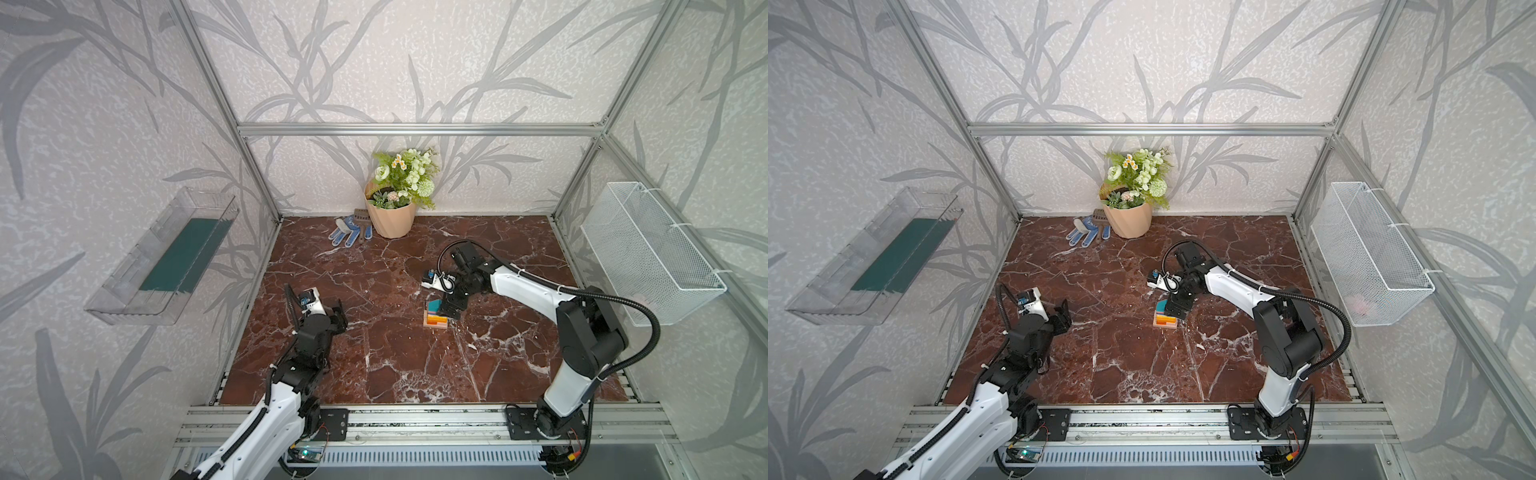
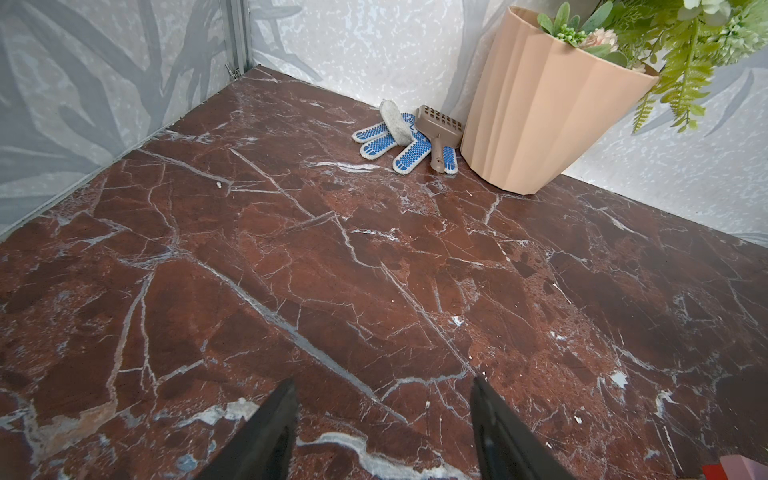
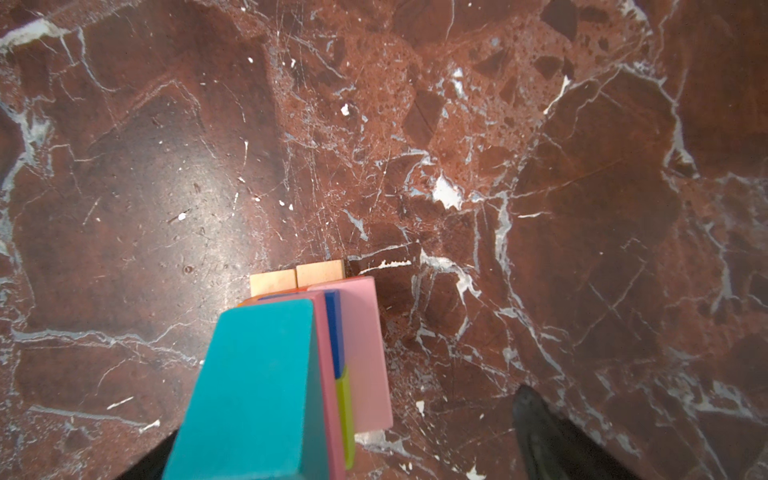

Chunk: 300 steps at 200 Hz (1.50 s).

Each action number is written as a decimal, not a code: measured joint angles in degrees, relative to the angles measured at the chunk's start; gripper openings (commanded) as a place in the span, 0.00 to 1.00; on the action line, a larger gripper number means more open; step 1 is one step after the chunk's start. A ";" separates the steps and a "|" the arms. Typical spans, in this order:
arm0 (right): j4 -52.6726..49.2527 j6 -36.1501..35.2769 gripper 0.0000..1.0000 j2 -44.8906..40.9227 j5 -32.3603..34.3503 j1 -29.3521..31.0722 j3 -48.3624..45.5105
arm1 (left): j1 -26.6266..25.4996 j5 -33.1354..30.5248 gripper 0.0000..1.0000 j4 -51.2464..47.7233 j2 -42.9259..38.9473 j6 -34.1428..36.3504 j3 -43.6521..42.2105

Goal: Build the wood block tower

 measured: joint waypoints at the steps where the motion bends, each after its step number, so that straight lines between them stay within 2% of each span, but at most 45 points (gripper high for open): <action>1: 0.00 0.00 0.99 0.00 0.00 0.00 0.00 | 0.00 0.00 0.66 0.00 0.00 0.00 0.00; 66: -0.11 -0.02 0.99 0.28 -0.17 0.00 0.07 | 0.00 0.00 0.66 0.00 0.00 -0.02 0.00; 98: 0.00 -0.31 0.99 -0.15 -2.99 0.00 0.15 | 0.00 0.00 0.66 0.00 0.00 -0.02 0.00; 132: 4.13 0.37 0.99 -8.39 -8.55 -1.11 -4.70 | 0.00 -0.02 0.67 0.00 0.09 -0.02 0.00; 172: 17.59 4.57 0.99 -24.22 -18.62 -8.00 -16.48 | 0.00 -0.26 0.67 0.04 2.82 -0.02 0.00; 199: 35.98 14.73 0.99 -29.94 -23.15 -15.72 -28.74 | 0.00 -2.43 0.71 0.68 4.22 0.15 0.00; 217: 47.17 23.91 0.99 -29.33 -18.51 -21.62 -36.02 | 0.02 -4.61 0.75 5.07 4.35 1.01 -0.63; 235: 51.41 30.45 0.99 -26.75 -11.26 -26.34 -39.19 | 0.07 -7.32 0.76 11.74 4.09 2.73 -2.71; 260: 57.35 38.58 0.99 -24.15 -1.86 -30.93 -41.53 | 0.09 -12.79 0.75 11.17 5.84 8.17 0.24; 280: 62.97 41.88 0.99 -26.12 2.58 -32.96 -45.72 | 0.81 -18.40 0.76 16.74 12.66 13.20 3.67; 300: 64.61 43.08 0.99 -26.71 7.50 -33.11 -47.63 | 2.32 -22.43 0.76 24.63 24.44 16.09 4.37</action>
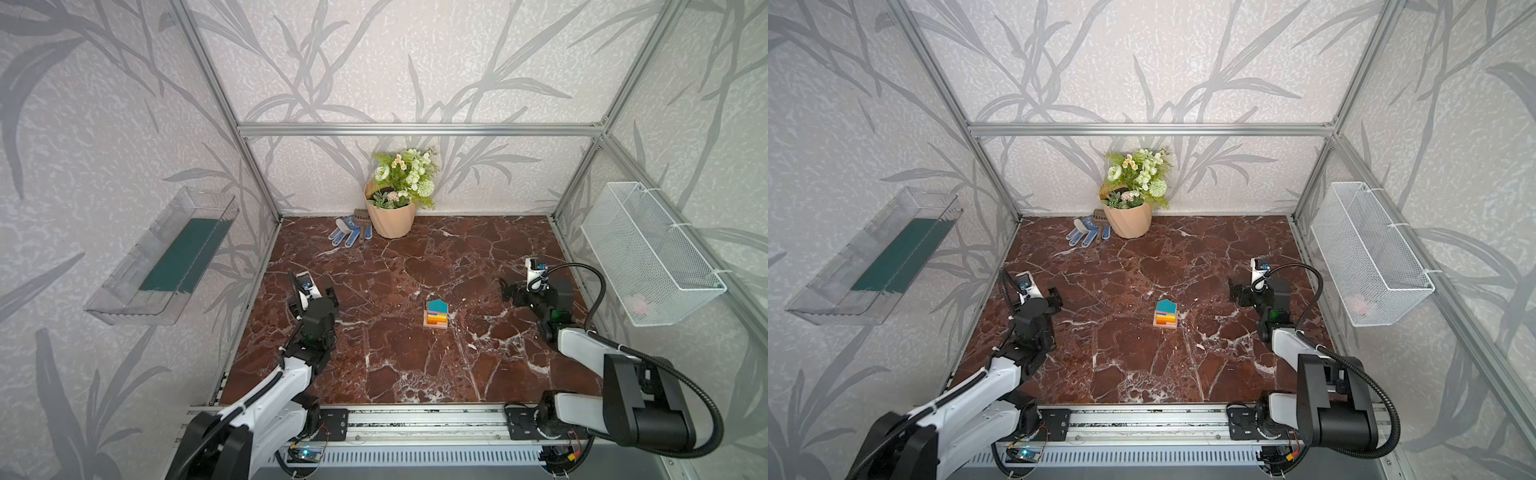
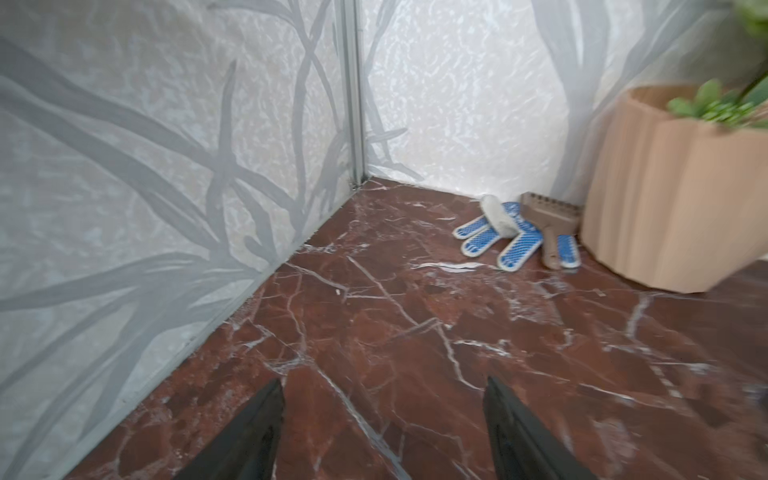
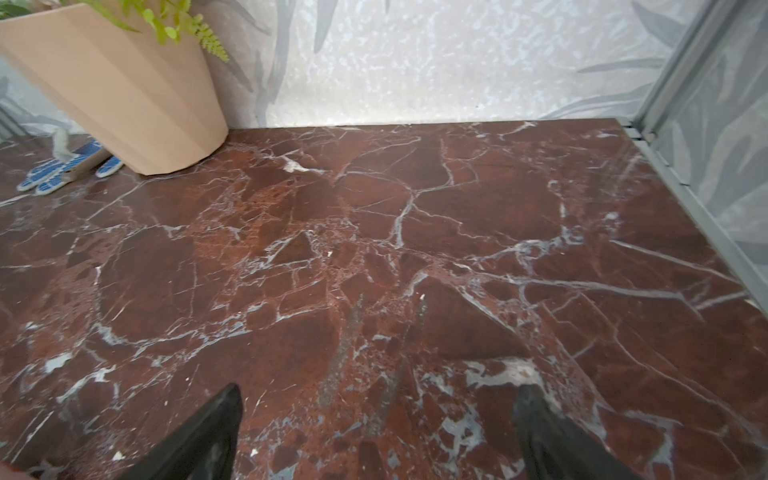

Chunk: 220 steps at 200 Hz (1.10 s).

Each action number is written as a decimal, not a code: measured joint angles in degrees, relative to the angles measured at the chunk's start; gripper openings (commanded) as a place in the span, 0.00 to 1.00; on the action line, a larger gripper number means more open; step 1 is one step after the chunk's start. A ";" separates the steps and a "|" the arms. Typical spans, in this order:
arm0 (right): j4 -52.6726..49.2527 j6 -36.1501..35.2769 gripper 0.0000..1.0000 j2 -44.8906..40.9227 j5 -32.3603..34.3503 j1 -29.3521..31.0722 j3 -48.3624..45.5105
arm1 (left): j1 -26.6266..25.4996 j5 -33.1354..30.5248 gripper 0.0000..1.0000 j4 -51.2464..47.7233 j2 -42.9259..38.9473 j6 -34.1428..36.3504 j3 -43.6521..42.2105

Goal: Build the wood block tower

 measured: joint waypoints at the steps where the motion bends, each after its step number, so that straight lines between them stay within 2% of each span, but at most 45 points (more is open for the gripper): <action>1: 0.17 0.07 0.99 0.07 0.24 0.00 -0.04 | 0.13 -0.39 0.76 0.68 0.96 0.37 0.11; 17: 5.66 1.31 0.99 3.67 2.23 -0.07 -1.09 | 1.09 -3.87 0.76 5.16 13.35 3.69 1.81; 29: 9.40 1.81 0.99 7.30 2.91 -0.15 -1.70 | 1.16 -4.46 0.77 7.52 19.32 6.84 3.34; 46: 10.05 2.16 0.99 9.46 3.06 -0.26 -2.12 | 1.16 -3.32 0.80 12.83 23.76 11.15 4.85; 65: 10.86 1.97 0.99 8.48 2.51 -0.26 -2.21 | 1.53 1.75 0.83 18.73 27.10 15.21 5.81; 87: 17.86 0.90 0.99 9.16 0.42 0.00 -4.39 | 3.41 6.69 0.85 21.79 27.63 15.98 5.31; 123: 28.48 0.55 0.99 17.46 0.70 0.83 -8.24 | 11.63 14.03 0.83 27.61 28.61 12.13 2.80; 133: 28.24 0.37 0.99 17.70 0.72 0.90 -8.31 | 12.26 15.43 0.84 27.50 29.38 11.34 2.84; 135: 28.13 0.31 0.99 17.59 0.76 0.98 -8.22 | 12.31 15.72 0.87 27.26 29.40 11.17 2.84; 137: 27.87 0.17 0.99 17.46 0.85 1.11 -8.11 | 12.37 16.13 0.96 26.88 29.38 10.97 2.86; 141: 27.17 0.07 0.99 17.11 0.92 1.33 -7.72 | 12.55 16.70 0.99 26.25 29.31 10.80 2.95; 161: 20.65 -1.60 0.99 15.56 3.93 3.93 -2.54 | 13.35 19.21 0.99 25.38 29.27 9.46 3.67; 188: 17.64 -4.04 0.99 14.64 8.17 8.94 1.62 | 13.81 20.37 0.99 25.16 29.27 8.81 3.98; 220: 14.67 -5.09 0.99 14.38 10.60 9.07 1.62 | 13.81 21.09 0.99 25.07 29.27 8.39 3.98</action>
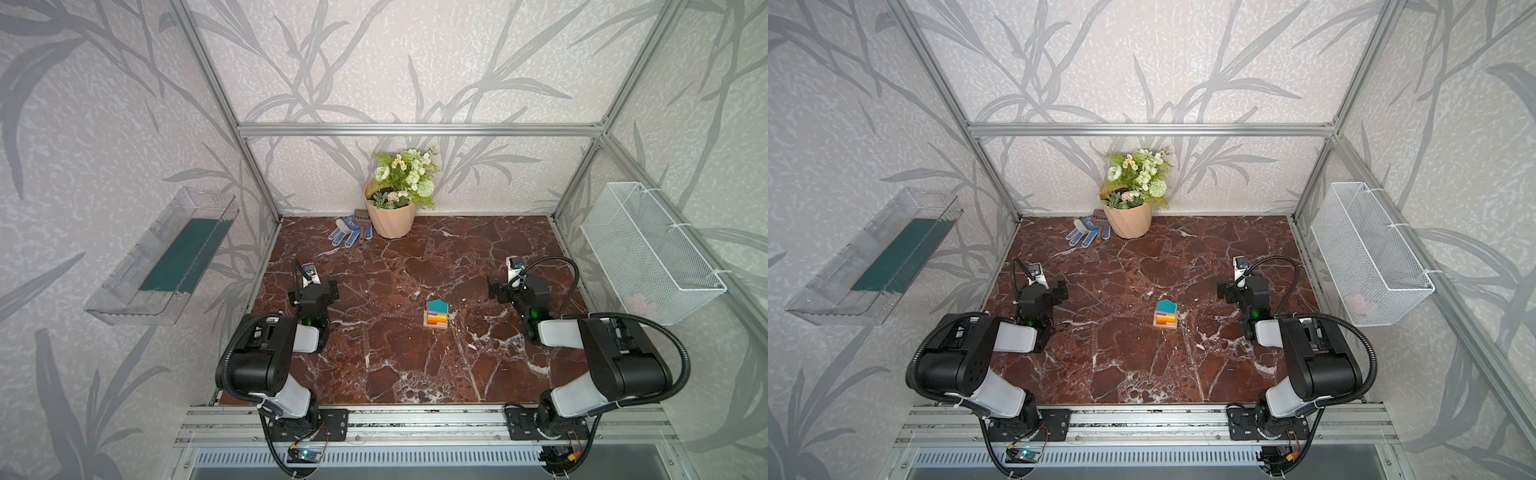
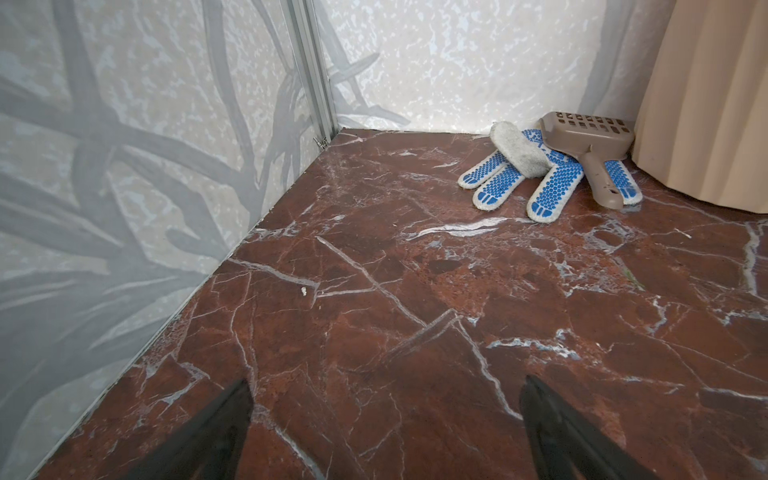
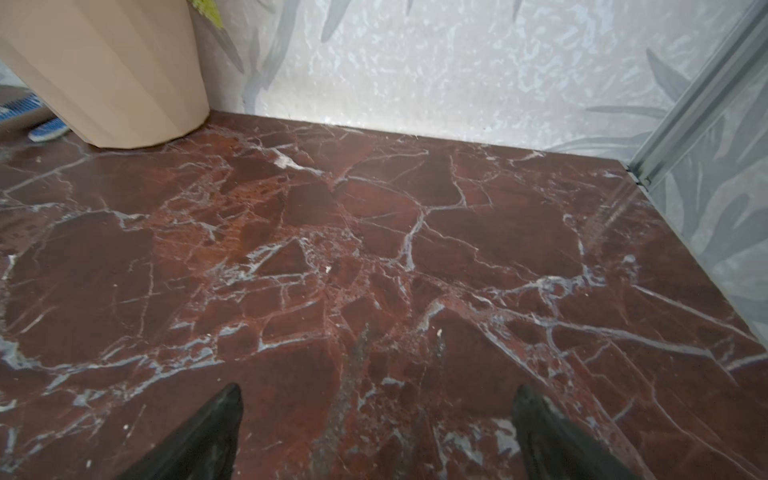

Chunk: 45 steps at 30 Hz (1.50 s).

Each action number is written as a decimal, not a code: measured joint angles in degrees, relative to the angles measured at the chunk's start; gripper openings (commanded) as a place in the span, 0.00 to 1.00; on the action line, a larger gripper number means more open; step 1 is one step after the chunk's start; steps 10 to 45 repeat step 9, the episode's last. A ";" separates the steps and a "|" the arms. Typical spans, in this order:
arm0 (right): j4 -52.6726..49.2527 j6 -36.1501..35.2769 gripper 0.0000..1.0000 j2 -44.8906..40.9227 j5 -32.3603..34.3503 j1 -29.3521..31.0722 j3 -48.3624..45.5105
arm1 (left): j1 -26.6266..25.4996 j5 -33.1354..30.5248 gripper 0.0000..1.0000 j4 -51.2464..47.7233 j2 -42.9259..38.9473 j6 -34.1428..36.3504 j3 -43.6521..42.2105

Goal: Build the wood block tower

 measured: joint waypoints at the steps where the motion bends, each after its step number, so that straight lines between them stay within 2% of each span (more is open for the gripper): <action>1: -0.42 -0.09 0.99 0.00 0.31 0.00 0.00 | 0.00 0.11 0.99 -0.02 0.00 0.00 0.02; 45: -1.20 -0.85 0.99 0.00 0.87 0.00 0.00 | 0.00 0.28 0.99 -0.02 0.00 -0.02 0.02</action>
